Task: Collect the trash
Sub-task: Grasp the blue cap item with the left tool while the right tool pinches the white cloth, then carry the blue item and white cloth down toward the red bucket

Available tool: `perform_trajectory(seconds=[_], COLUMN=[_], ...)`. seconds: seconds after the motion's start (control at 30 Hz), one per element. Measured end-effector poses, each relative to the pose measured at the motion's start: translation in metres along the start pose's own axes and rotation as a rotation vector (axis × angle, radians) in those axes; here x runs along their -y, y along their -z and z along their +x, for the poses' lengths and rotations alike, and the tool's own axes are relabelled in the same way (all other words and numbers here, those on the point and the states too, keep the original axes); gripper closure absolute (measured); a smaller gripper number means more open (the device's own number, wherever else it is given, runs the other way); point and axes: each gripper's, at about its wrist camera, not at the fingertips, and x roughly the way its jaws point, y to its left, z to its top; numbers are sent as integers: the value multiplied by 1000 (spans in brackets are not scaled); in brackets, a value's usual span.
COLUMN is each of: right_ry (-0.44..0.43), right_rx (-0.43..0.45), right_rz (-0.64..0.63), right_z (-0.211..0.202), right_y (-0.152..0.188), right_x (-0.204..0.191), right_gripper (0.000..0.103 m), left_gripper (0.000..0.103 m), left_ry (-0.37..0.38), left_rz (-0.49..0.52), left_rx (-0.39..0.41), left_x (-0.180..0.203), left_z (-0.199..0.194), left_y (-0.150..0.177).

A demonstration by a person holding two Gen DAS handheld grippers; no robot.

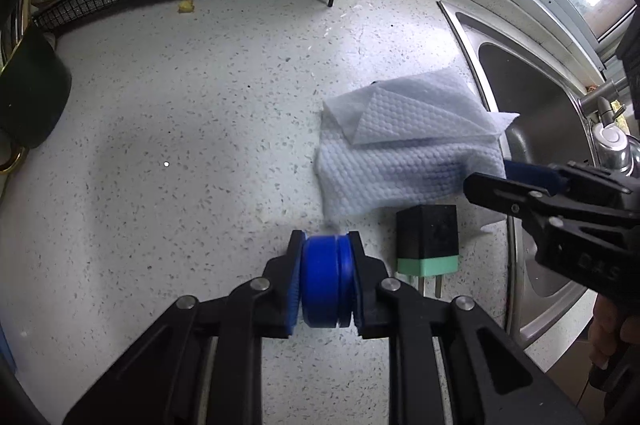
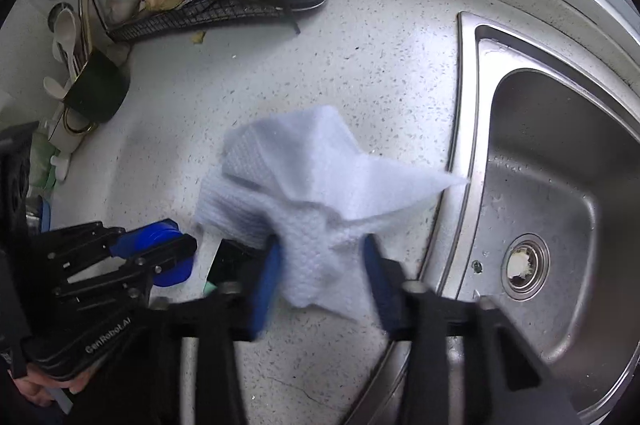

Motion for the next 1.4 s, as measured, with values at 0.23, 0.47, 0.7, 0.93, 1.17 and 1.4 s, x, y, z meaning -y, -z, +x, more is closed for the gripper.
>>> perform_trajectory(seconds=[0.23, 0.47, 0.7, 0.93, 1.17, 1.4], right_ry=[-19, -45, -79, -118, -153, -184], right_rx=[55, 134, 190, 214, 212, 203], right_rz=[-23, -34, -51, -92, -140, -197], right_z=[-10, -52, -91, -121, -145, -162], right_y=[7, 16, 47, 93, 151, 209], right_x=[-5, -4, 7, 16, 34, 55], right_gripper=[100, 100, 100, 100, 100, 100], left_gripper=[85, 85, 85, 85, 85, 85], left_ry=[9, 13, 30, -3, -27, -53], left_rz=[1, -12, -20, -39, -76, -120], left_rx=[18, 74, 128, 185, 209, 223], left_x=[0, 8, 34, 80, 141, 197], left_z=[-15, -49, -82, -118, -135, -142], left_y=[5, 16, 37, 81, 156, 220])
